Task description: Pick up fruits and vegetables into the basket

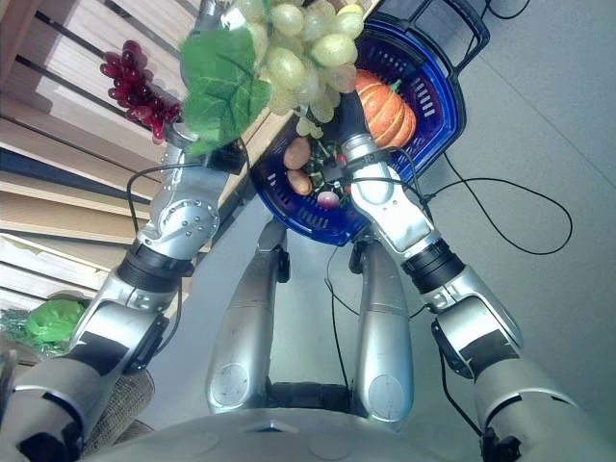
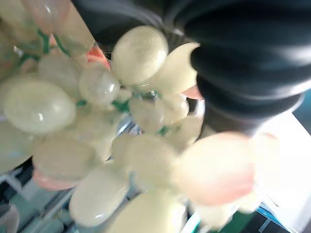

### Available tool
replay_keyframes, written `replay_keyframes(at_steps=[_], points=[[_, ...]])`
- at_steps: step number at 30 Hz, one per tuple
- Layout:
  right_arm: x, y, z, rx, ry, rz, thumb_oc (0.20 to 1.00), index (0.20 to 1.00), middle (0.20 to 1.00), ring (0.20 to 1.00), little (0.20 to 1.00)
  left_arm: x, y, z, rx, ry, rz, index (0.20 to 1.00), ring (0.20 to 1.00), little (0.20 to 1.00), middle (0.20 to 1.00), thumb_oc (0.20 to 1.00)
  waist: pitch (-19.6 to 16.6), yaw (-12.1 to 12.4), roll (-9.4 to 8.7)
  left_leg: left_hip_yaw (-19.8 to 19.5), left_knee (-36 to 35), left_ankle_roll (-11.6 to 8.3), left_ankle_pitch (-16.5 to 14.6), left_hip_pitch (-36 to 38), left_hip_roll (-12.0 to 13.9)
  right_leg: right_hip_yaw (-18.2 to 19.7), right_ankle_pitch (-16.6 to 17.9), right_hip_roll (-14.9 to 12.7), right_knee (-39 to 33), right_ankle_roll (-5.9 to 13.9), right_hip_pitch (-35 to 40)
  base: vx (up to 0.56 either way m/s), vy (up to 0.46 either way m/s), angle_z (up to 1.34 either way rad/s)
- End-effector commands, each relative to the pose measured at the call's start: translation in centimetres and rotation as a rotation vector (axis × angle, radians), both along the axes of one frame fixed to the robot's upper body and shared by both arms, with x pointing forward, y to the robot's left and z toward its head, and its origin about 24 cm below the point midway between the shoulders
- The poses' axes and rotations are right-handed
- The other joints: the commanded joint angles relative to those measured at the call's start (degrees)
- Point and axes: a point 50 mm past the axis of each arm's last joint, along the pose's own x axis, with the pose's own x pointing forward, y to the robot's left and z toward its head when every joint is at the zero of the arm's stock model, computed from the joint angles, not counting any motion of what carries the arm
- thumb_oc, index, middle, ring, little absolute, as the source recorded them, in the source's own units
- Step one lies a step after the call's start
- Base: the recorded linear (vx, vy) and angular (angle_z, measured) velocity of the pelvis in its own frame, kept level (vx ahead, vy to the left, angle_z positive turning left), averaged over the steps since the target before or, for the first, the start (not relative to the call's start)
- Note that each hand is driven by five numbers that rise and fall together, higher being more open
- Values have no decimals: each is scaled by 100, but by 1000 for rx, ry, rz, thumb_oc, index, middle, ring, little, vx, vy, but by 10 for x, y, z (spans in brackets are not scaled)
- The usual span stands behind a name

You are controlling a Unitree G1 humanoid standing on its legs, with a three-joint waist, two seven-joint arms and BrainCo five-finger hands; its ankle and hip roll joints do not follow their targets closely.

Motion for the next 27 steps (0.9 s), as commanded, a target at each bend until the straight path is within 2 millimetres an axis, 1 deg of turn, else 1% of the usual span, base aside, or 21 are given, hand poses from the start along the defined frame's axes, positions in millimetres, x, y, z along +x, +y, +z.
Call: replay_keyframes(at_steps=[1, 6, 12, 18, 27], points=[[-17, 10, 36, 110, -168, 91, 200, 200, 200, 200, 200, -23, 1, 23, -81, -169, 55, 1000, 1000, 1000, 1000, 1000, -241, -48, 248, 232, 708, 199, -770, -55, -289, -185, 538, -4, -1108, 597, 585, 0, 0, 0], [-17, 4, 36, 125, -178, 76, 200, 200, 200, 200, 200, -19, 15, 22, -85, -180, 256, 1000, 1000, 1000, 1000, 1000, -241, -30, 256, 217, 674, 205, -760, -45, -296, -194, 514, 6, -1097, 603, 588, 0, 0, 0], [-17, 1, 37, 136, -187, 75, 200, 200, 200, 200, 200, -16, 20, 23, -76, -172, 346, 1000, 1000, 1000, 1000, 1000, -241, -18, 258, 207, 705, 194, -765, -81, -295, -206, 494, 0, -1055, 606, 550, 0, 0, 0], [-17, 1, 39, 140, -191, 73, 200, 200, 200, 200, 200, -12, 24, 23, -79, -160, 445, 1000, 1000, 1000, 1000, 1000, -241, -17, 261, 211, 717, 181, -758, -86, -294, -211, 487, -4, -1030, 613, 540, 0, 0, 0], [-14, -7, 39, 169, -197, 34, 200, 200, 200, 200, 200, 2, 43, 18, -52, -126, 706, 1000, 1000, 1000, 1000, 1000, -241, -26, 270, 224, 703, 150, -754, -78, -279, -199, 444, 8, -1003, 614, 544, 0, 0, 0]])
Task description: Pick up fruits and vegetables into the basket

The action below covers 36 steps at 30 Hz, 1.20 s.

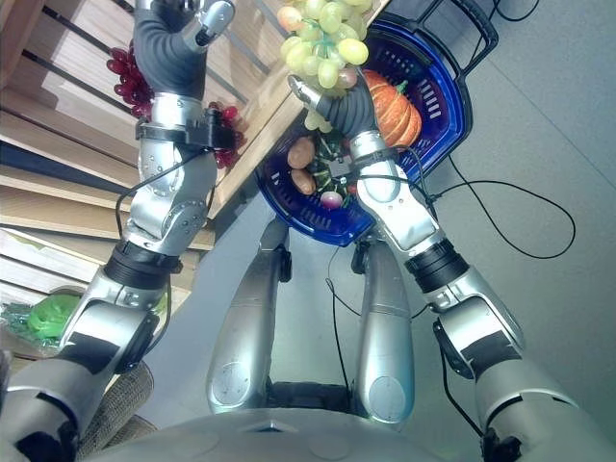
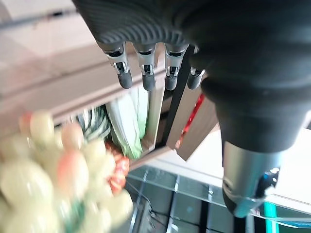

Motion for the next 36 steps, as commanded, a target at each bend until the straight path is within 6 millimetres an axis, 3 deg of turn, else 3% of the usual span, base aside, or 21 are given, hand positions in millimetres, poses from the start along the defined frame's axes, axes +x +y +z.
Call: replay_keyframes(at_steps=[1, 7, 15, 19, 24, 27, 36], points=[[-15, 2, 32, 120, -169, 67, 200, 200, 200, 200, 200, -5, 8, 12, -1, -102, 118, 1000, 1000, 1000, 1000, 1000, -248, -98, 247, 240, 710, 130, -765, -80, -252, -183, 462, 45, -1032, 599, 551, 0, 0, 0], [-8, -12, 18, 120, -105, 5, 200, 200, 200, 200, 200, 5, 24, 3, 36, -64, 263, 1000, 1000, 1000, 1000, 1000, -248, -126, 247, 270, 714, 107, -770, -79, -229, -167, 435, 54, -995, 599, 531, 1, 9, 0], [5, -60, -46, 85, 129, -153, 200, 200, 200, 200, 200, 22, 68, -35, 190, 46, 581, 1000, 1000, 1000, 1000, 1000, -248, -251, 266, 353, 673, 52, -777, -66, -152, -81, 386, 94, -943, 597, 459, -1, 50, -2], [14, -74, -62, 31, 205, -199, 200, 200, 200, 200, 200, 33, 82, -43, 217, 110, 654, 1000, 1000, 1000, 1000, 1000, -248, -286, 317, 398, 646, 26, -757, -47, -128, -38, 371, 105, -939, 585, 439, -3, 61, -4], [31, -93, -72, -45, 301, -273, 200, 200, 200, 200, 200, 48, 97, -48, 336, 182, 768, 1000, 1000, 1000, 1000, 1000, -248, -283, 420, 446, 617, -29, -709, -40, -110, -10, 359, 97, -927, 570, 398, -9, 66, -8], [42, -106, -73, -117, 367, -328, 200, 200, 200, 200, 200, 58, 100, -44, 486, 194, 847, 1000, 1000, 1000, 1000, 1000, -248, -280, 532, 472, 606, -56, -671, -60, -112, 11, 348, 88, -896, 550, 334, -27, 86, -4], [62, -129, -71, -268, 505, -448, 200, 200, 200, 200, 200, 75, 109, -27, 725, 262, 931, 1000, 1000, 1000, 1000, 1000, -248, -277, 743, 538, 661, -75, -651, -78, -122, 62, 316, 69, -810, 518, 232, -12, 48, -1]])
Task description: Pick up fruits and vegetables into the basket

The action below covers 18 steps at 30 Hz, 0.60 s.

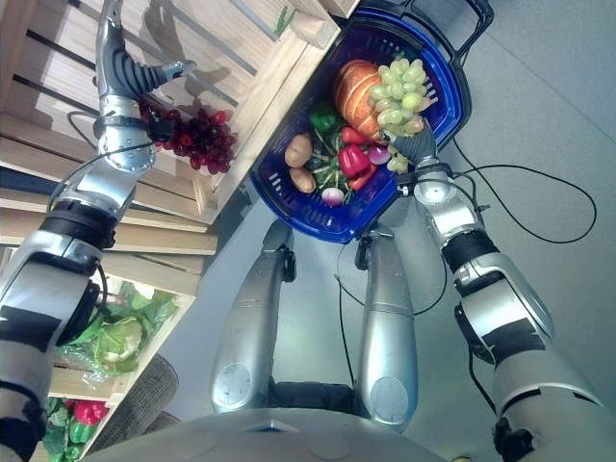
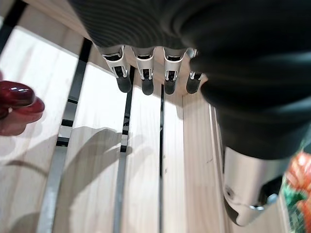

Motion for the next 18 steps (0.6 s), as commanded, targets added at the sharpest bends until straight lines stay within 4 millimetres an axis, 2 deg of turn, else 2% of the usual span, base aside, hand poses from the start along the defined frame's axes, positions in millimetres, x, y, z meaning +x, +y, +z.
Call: replay_keyframes(at_steps=[1, 8, 9, 10, 11, 18], points=[[4, -12, 12, -93, 17, -12, 200, 200, 200, 200, 200, 5, 5, 4, 93, 57, 53, 1000, 1000, 1000, 1000, 1000, -270, -130, 525, 309, 787, -81, -732, -84, -128, -128, 343, 58, -913, 535, 453, 0, 0, 0], [13, -17, 19, -217, 118, -61, 200, 200, 200, 200, 200, 14, 12, -5, 253, 225, 99, 1000, 1000, 1000, 1000, 1000, -270, -105, 581, 349, 777, -71, -686, -109, -117, -127, 380, 90, -943, 518, 434, 0, 0, 0], [14, -17, 19, -228, 145, -68, 457, 457, 457, 457, 457, 15, 13, -9, 273, 263, 103, 1000, 1000, 1000, 1000, 1000, -270, -99, 583, 350, 793, -71, -684, -125, -116, -121, 385, 102, -929, 514, 416, 0, 0, 0], [15, -17, 22, -247, 148, -77, 805, 805, 805, 805, 805, 16, 15, -10, 310, 296, 111, 1000, 1000, 1000, 1000, 1000, -270, -94, 592, 359, 795, -67, -681, -132, -114, -127, 388, 106, -926, 511, 406, 0, 0, 0], [16, -17, 23, -257, 154, -83, 1000, 1000, 1000, 1000, 1000, 17, 16, -12, 346, 328, 115, 1000, 1000, 1000, 1000, 1000, -270, -98, 600, 366, 800, -67, -681, -140, -112, -125, 391, 102, -925, 511, 394, 0, 0, 0], [17, -19, 28, -266, 163, -98, 1000, 1000, 1000, 1000, 1000, 19, 21, -33, 436, 511, 107, 1000, 1000, 1000, 1000, 1000, -270, -145, 678, 407, 788, -66, -663, -139, -112, -77, 424, 109, -953, 515, 366, 5, 30, 0]])
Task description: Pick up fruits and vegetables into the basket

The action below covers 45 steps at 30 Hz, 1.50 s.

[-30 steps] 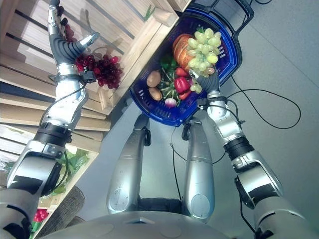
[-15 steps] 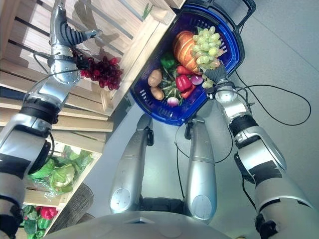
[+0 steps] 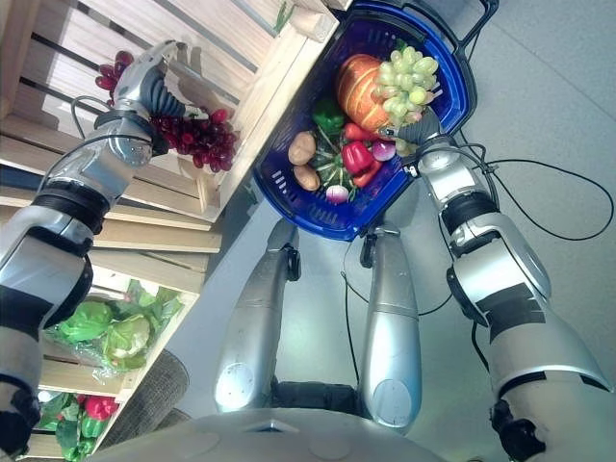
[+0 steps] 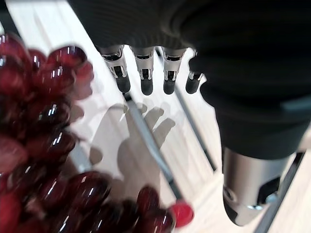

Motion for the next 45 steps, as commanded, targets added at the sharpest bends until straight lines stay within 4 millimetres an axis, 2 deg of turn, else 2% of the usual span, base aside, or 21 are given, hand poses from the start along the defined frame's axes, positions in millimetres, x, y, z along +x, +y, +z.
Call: replay_keyframes(at_steps=[1, 5, 10, 17, 22, 27, 35, 45], points=[[0, -14, 6, -64, -1, -23, 1000, 1000, 1000, 1000, 1000, 1, 10, -1, -2, 34, 55, 1000, 1000, 1000, 1000, 1000, -268, -132, 537, 381, 787, -54, -708, -42, -97, -103, 450, 140, -1098, 554, 541, 0, 0, 0], [0, -11, 10, -66, -21, 4, 1000, 1000, 1000, 1000, 1000, -1, 14, -23, 44, 157, 66, 1000, 1000, 1000, 1000, 1000, -268, -173, 566, 411, 774, -59, -700, -35, -97, -73, 469, 155, -1122, 552, 531, 5, 27, 0], [1, -4, 14, -80, -52, 50, 1000, 1000, 1000, 1000, 1000, -2, 18, -30, 67, 197, 82, 1000, 1000, 1000, 1000, 1000, -268, -197, 551, 429, 795, -53, -698, -62, -93, -59, 480, 165, -1133, 548, 517, 0, 0, 0], [-2, 20, 25, -134, -138, 154, 1000, 1000, 1000, 1000, 1000, -6, 28, -40, 131, 254, 111, 1000, 1000, 1000, 1000, 1000, -268, -246, 456, 437, 764, -63, -685, -37, -81, -67, 508, 185, -1187, 561, 557, 0, -1, -2], [-9, 24, 34, -117, -231, 152, 1000, 1000, 1000, 1000, 1000, -10, 36, -45, 226, 259, 146, 1000, 1000, 1000, 1000, 1000, -268, -313, 390, 432, 756, -69, -691, -52, -75, -43, 514, 211, -1197, 569, 542, 0, 0, 0], [-23, 16, 35, -22, -350, 108, 1000, 1000, 1000, 1000, 1000, -16, 46, -52, 324, 260, 194, 1000, 1000, 1000, 1000, 1000, -268, -433, 291, 447, 761, -55, -732, -79, -56, -4, 508, 244, -1197, 585, 505, 0, 0, 0], [-47, -3, 37, 70, -564, 21, 1000, 1000, 1000, 1000, 1000, -29, 60, -75, 520, 293, 212, 1000, 1000, 1000, 1000, 1000, -268, -597, 153, 465, 796, -32, -822, -114, -12, 62, 515, 284, -1226, 631, 474, -3, -2, -1], [-59, -15, 34, 106, -658, -72, 1000, 1000, 1000, 1000, 1000, -39, 64, -97, 601, 345, 185, 1000, 1000, 1000, 1000, 1000, -268, -626, 61, 413, 794, -12, -883, -113, -4, 67, 545, 287, -1305, 680, 521, -8, -9, -1]])
